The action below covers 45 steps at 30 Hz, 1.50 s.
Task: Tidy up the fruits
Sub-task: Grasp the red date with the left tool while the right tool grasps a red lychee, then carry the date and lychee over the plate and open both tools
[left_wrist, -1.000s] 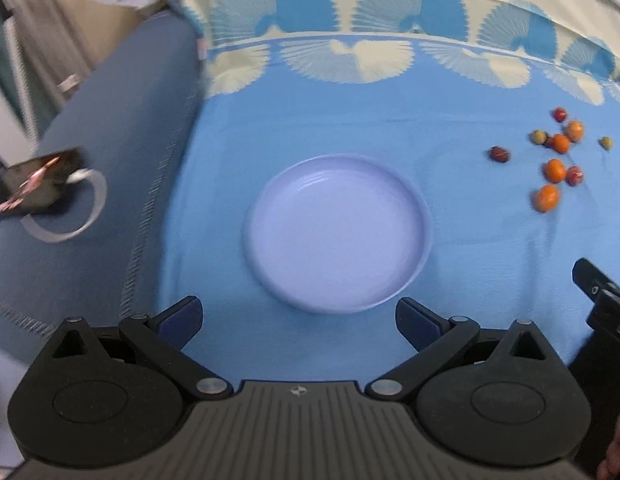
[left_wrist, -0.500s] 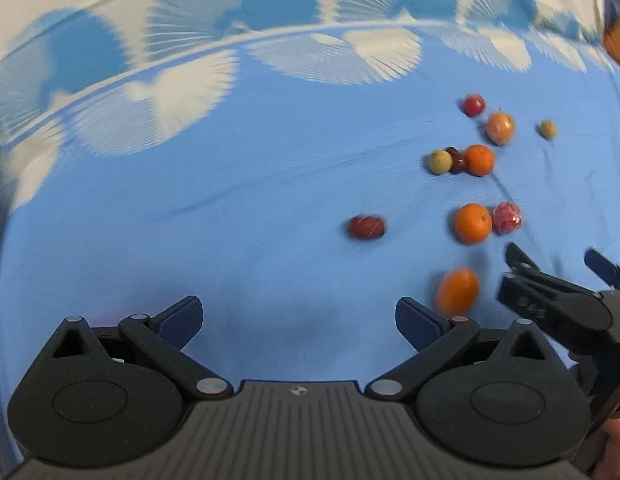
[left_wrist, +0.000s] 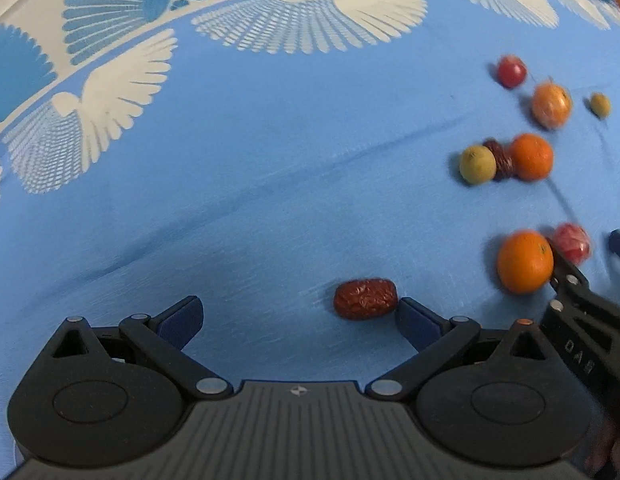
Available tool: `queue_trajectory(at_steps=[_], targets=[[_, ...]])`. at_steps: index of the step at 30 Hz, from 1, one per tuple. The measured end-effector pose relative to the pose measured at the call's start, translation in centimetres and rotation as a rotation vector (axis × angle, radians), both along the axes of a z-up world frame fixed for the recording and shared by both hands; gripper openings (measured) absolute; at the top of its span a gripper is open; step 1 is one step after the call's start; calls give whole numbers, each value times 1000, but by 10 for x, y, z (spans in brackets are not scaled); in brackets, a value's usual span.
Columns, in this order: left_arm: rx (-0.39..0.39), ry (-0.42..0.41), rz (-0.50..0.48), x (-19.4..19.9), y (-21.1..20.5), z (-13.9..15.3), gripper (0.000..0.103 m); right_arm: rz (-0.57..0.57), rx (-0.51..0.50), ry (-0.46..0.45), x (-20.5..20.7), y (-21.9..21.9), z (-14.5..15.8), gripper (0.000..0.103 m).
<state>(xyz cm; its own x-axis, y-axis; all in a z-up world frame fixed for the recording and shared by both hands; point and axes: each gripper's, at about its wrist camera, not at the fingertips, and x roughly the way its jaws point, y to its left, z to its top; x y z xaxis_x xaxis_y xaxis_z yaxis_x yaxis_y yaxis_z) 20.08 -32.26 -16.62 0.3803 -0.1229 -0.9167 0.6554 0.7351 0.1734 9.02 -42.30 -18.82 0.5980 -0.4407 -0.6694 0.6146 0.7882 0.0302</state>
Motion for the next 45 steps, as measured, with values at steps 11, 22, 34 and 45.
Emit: queue_trajectory(at_steps=[11,22,34,45], targets=[[-141,-83,-42,-40,27,70,35,-233,144,-184,-59,-31,33,31],[-210,-249,42,-117,159,158,35,102,167,-271,-148,88,123,31],[-278,-336,181,-202,299,197,35,436,155,-290,-161,210,177,31],[-324,-316,278,-215,353,198,35,489,119,-236,-167,247,189,31]])
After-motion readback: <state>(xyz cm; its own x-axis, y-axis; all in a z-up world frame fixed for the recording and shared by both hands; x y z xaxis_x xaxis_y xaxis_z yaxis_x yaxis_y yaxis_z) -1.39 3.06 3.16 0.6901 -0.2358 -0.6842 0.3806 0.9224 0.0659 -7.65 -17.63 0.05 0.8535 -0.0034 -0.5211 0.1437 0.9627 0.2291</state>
